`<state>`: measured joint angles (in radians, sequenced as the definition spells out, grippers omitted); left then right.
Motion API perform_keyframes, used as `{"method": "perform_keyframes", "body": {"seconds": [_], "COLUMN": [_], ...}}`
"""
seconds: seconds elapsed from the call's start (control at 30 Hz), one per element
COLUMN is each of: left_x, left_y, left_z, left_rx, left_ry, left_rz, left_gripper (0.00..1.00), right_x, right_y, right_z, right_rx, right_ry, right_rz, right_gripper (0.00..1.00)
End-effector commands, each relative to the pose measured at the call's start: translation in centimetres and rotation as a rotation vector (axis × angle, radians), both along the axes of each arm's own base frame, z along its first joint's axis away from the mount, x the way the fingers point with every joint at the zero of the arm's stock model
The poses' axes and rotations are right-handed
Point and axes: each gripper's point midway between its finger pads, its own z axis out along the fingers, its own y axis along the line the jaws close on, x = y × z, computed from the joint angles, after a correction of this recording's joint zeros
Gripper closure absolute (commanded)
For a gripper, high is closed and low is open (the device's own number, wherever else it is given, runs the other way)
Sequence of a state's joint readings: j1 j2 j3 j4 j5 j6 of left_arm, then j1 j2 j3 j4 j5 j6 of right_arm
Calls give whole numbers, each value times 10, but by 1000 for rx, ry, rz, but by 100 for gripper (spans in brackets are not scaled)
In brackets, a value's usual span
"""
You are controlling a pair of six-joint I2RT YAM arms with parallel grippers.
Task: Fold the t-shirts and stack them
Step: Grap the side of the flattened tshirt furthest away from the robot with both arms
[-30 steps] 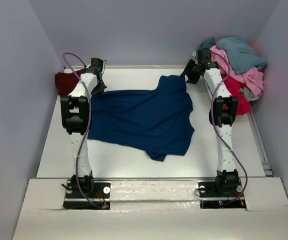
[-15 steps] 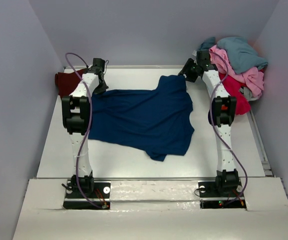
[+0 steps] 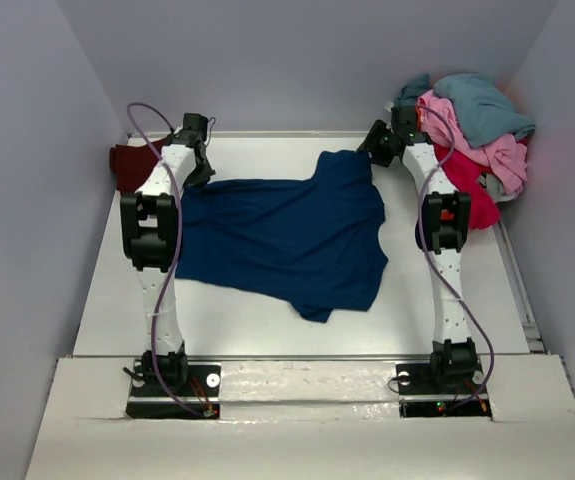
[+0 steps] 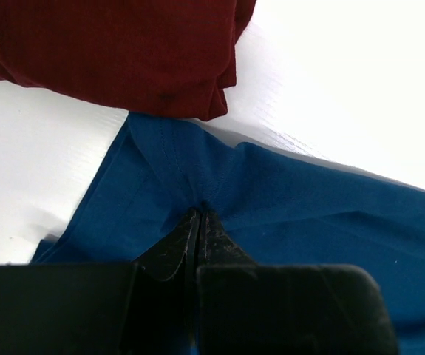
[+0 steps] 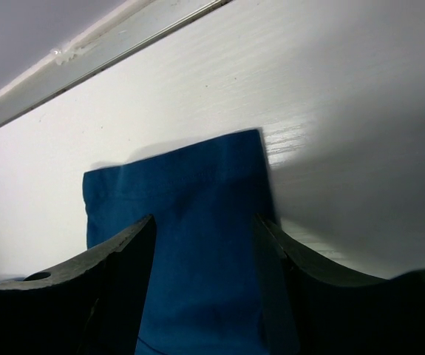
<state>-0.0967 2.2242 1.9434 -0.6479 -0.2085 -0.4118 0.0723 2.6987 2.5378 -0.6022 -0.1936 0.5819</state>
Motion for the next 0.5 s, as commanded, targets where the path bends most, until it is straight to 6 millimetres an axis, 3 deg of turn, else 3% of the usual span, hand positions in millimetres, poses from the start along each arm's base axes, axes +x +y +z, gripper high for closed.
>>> {"method": "perform_keyframes", "body": {"seconds": [0.0, 0.4, 0.47], "left_x": [-2, 0, -1], "left_y": [-2, -1, -1], "left_z": [39, 45, 44], "left_rx": [-5, 1, 2], "left_ry": [-65, -74, -69], "left_rz": [-10, -9, -11], "left_gripper": [94, 94, 94], "right_x": [-40, -53, -56], "right_y": [-58, -85, -82], "right_z": [-83, -87, -88], "right_rx": [61, 68, 84], "right_ry": [295, 360, 370], "right_rz": [-184, -296, -293], "right_gripper": [40, 39, 39]}}
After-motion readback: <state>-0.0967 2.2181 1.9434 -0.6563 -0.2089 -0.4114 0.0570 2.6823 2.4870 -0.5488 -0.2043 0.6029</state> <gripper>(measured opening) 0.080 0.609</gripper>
